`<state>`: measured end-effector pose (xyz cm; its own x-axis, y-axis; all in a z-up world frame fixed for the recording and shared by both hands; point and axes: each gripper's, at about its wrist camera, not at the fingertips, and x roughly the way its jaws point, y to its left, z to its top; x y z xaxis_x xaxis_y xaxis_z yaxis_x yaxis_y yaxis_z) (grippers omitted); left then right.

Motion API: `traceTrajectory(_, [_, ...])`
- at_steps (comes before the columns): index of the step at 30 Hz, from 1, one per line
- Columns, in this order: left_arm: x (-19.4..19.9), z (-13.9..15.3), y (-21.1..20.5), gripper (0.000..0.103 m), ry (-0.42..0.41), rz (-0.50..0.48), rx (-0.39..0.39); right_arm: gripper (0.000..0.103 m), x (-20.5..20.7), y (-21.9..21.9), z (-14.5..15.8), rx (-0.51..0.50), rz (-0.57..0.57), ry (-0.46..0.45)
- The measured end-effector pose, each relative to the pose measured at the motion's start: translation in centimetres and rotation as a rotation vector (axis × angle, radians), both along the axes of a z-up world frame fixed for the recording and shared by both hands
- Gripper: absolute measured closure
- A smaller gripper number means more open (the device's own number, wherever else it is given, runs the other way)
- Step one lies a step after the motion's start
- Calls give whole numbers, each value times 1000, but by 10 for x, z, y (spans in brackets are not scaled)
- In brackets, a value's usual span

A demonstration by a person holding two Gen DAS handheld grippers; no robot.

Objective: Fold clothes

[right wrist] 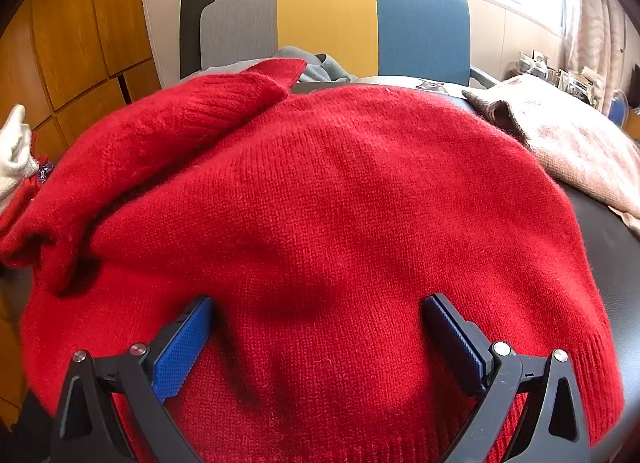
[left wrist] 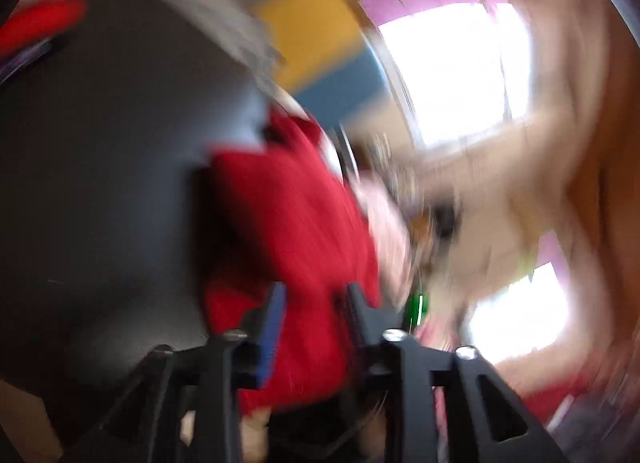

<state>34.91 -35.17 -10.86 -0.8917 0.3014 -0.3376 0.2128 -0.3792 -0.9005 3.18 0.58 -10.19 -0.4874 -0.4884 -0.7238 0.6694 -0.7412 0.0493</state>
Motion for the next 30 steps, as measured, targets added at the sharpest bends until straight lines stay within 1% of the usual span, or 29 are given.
traceTrajectory(1, [5,-13,-17,56,12,72,83,0,1,0,0,-1,0,2])
traceTrajectory(2, [3,-25,-28,53,5,107,134,0,1,0,-1,-1,0,3])
traceTrajectory(5, [-23,-44,-35,51,-27,91,181,0,1,0,-1,-1,4,5])
traceTrajectory(8, [-51,-50,-31,46,0,19,236,0,1,0,-2,-1,2,7])
traceTrajectory(10, [-69,-55,-30,45,-8,1,254,0,2,-1,-2,-1,1,8])
traceTrajectory(13, [-95,-50,-27,47,-55,-14,178,0,2,-1,-2,-1,-2,11])
traceTrajectory(14, [-104,-49,-25,52,-71,-19,153,0,2,0,-2,-2,-2,11])
traceTrajectory(15, [-112,-48,-24,71,-87,-24,128,0,2,0,-2,-3,-2,11])
traceTrajectory(16, [-121,-46,-23,87,-103,-29,106,0,2,0,-2,-4,-2,12])
traceTrajectory(17, [-125,-43,-23,93,-119,-27,101,0,3,0,-2,-5,-3,12])
traceTrajectory(19, [-120,-30,-28,94,-106,25,88,0,3,0,-2,-5,-3,12])
traceTrajectory(21, [-105,2,-39,97,-77,95,8,0,3,0,-1,0,-5,7])
traceTrajectory(22, [-94,25,-47,97,-55,132,-46,0,3,-1,-1,6,-6,2])
traceTrajectory(24, [-74,64,-58,97,-43,190,-143,0,2,-5,1,29,-11,-15])
traceTrajectory(25, [-65,85,-63,97,-46,223,-207,0,0,-7,2,40,-17,-33])
traceTrajectory(26, [-56,109,-67,97,-75,266,-303,0,-3,-9,3,50,-28,-54])
traceTrajectory(27, [-48,133,-68,97,-131,318,-426,0,-5,-12,4,58,-43,-72])
traceTrajectory(29, [-37,160,-68,96,-237,376,-594,0,-4,-15,4,62,-57,-73])
traceTrajectory(30, [-33,170,-68,94,-294,411,-647,0,-3,-16,4,63,-60,-66])
